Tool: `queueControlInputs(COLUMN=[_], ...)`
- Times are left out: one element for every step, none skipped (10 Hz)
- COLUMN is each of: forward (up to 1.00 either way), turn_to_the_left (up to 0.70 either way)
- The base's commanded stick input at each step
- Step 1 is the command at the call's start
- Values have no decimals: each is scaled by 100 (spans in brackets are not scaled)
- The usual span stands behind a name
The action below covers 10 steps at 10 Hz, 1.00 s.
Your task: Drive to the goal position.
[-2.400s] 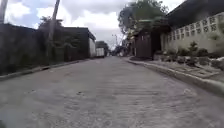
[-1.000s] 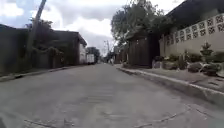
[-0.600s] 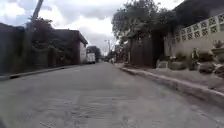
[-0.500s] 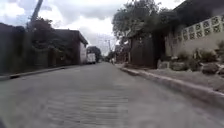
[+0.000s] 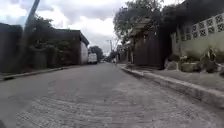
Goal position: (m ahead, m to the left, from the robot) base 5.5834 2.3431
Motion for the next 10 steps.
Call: queueControlInputs(forward=[100, 100, 100, 100, 100, 100, 100, 100, 100, 100], turn_to_the_left=[6, 6, 6, 6, 6, 6, 6, 6, 6, 6])
